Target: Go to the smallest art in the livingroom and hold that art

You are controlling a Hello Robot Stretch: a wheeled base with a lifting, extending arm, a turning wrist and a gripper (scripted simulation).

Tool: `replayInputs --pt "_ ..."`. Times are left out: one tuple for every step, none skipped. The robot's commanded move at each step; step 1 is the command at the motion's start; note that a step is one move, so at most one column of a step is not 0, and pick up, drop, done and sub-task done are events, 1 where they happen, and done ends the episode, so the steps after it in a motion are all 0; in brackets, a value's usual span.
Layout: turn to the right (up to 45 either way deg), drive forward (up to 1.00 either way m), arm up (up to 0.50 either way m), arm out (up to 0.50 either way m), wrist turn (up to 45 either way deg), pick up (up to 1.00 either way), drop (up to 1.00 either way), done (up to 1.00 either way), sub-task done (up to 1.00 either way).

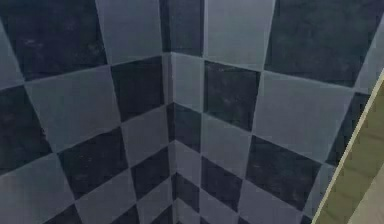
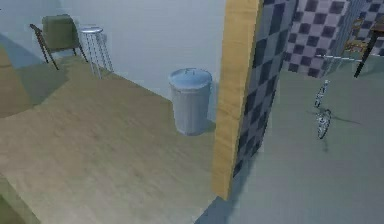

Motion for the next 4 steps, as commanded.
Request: replayInputs --pt "-45.0 0.0 0.0 0.0 0.0 0.0 0.0 0.0 0.0" --pt "-45.0 0.0 0.0 0.0 0.0 0.0 0.0 0.0 0.0" --pt "-45.0 0.0 0.0 0.0 0.0 0.0 0.0 0.0 0.0" --pt "-45.0 0.0 0.0 0.0 0.0 0.0 0.0 0.0 0.0"
